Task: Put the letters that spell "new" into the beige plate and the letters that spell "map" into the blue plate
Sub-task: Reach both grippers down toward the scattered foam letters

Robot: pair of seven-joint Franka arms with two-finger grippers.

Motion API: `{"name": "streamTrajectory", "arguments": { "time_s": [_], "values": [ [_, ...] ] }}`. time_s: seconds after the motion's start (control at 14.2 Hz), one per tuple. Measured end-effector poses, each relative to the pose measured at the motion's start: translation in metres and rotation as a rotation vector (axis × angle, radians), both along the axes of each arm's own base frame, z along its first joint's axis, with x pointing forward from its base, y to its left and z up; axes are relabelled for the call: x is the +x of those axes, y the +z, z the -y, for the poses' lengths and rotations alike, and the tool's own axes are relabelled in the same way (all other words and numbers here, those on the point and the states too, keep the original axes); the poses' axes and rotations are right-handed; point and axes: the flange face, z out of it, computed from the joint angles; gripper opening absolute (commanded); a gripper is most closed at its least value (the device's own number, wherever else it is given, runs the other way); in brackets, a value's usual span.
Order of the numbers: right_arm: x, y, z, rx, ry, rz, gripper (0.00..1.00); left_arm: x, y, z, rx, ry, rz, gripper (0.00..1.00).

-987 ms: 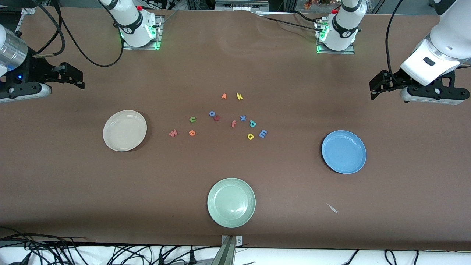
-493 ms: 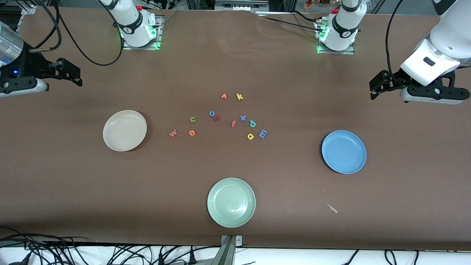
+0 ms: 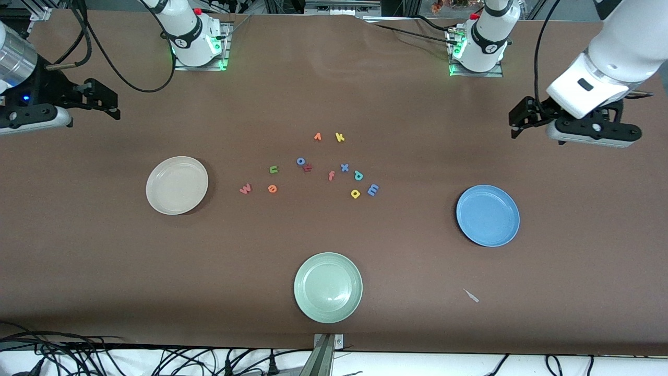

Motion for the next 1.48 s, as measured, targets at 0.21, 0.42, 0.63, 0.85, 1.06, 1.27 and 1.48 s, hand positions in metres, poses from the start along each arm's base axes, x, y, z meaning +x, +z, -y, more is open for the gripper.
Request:
{"name": "streamTrajectory", "arguments": {
  "time_s": [0.21,0.42,0.63,0.85,1.06,1.27,1.48],
  "values": [
    [0.001,-0.001,-0.002,0.007,0.002,0.003,1.0,-0.001,-0.013,0.027,0.005,-0.048,-0.027,1.0],
    [0.006,-0.017,-0.014,0.029,-0.016,0.011,1.0,0.008,-0.054,0.052,0.015,-0.086,-0.097,1.0],
    [0.019,-0.06,-0.028,0.041,-0.023,0.03,1.0,0.015,-0.113,0.1,0.022,-0.045,-0.167,1.0],
    [0.025,-0.109,-0.059,0.046,-0.057,0.024,1.0,0.016,-0.17,0.161,0.016,0.105,-0.164,1.0],
    [0.019,-0.156,-0.1,0.051,-0.133,0.023,1.0,0.015,-0.234,0.205,0.005,0.177,-0.169,1.0],
    [0.01,-0.2,-0.139,0.056,-0.203,0.02,1.0,0.006,-0.298,0.228,0.03,0.152,-0.231,1.0],
    [0.009,-0.245,-0.179,0.065,-0.267,0.025,1.0,-0.004,-0.341,0.259,0.026,0.068,-0.199,1.0]
  ]
}}
